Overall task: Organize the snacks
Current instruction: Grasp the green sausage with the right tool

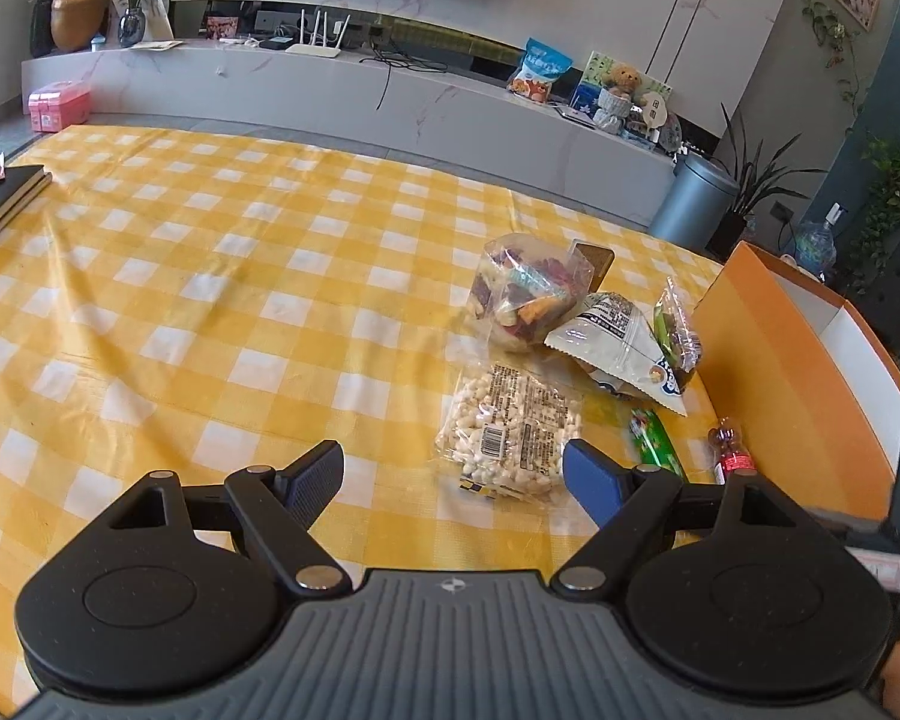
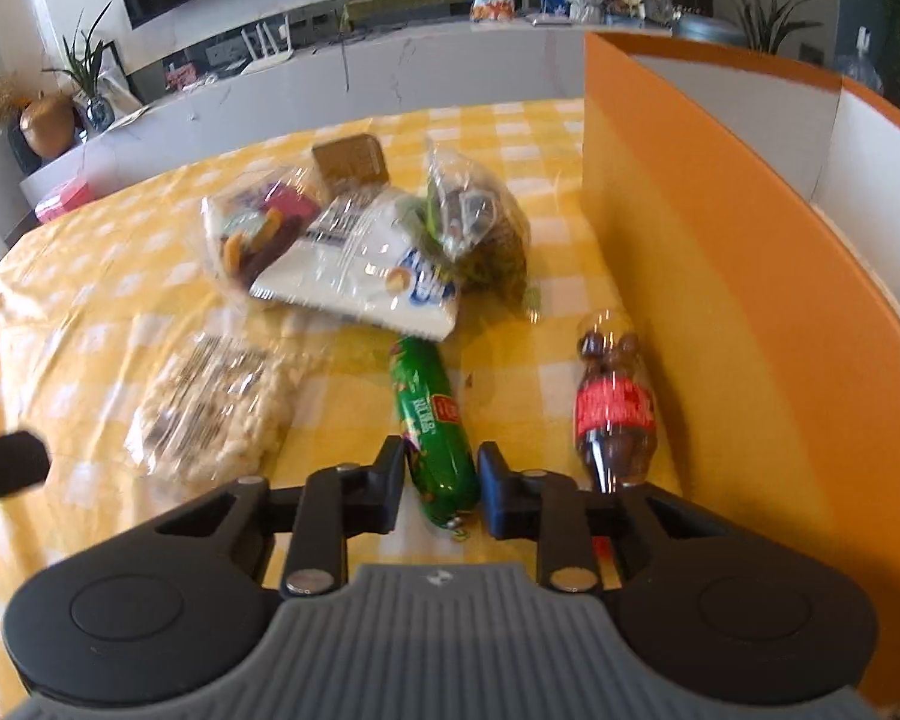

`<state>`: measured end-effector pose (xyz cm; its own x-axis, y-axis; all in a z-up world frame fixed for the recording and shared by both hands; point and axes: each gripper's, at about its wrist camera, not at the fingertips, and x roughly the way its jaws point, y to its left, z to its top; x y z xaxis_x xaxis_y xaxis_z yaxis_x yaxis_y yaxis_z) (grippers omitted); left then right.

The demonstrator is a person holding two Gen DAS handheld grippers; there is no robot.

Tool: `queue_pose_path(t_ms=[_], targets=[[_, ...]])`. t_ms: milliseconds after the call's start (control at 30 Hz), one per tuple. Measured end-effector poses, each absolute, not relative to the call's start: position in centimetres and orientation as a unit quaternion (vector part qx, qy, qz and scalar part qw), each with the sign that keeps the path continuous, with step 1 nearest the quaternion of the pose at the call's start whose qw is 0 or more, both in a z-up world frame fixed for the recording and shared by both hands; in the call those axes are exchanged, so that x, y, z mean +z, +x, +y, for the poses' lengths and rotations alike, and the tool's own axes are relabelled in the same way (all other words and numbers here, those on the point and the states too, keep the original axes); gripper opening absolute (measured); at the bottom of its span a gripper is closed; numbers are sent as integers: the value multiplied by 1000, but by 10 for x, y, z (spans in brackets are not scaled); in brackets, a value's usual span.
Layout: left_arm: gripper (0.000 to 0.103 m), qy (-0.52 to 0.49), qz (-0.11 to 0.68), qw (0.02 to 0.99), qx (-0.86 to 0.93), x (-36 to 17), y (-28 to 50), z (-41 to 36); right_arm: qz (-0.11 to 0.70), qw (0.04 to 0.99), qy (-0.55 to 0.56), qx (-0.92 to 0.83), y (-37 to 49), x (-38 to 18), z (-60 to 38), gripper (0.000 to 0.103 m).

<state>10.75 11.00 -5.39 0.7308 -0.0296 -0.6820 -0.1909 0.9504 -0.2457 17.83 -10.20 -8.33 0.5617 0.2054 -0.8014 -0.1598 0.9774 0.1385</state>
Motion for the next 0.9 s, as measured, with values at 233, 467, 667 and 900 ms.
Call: queue_pose_path(t_ms=[233,467,667,900], targets=[[97,-114,350,928,60,-51,106,108,467,875,-22,121,145,-79,-91,23],[97,-96,350,930,63,-56,109,106,449,886,-9,113,159,-84,-91,45],[97,-74,357,929,68,-60,110,99,434,894,-35,110,169,-87,-83,38],[97,-63,342,935,63,-55,107,93,442,891,-23,99,171,-85,-88,21]])
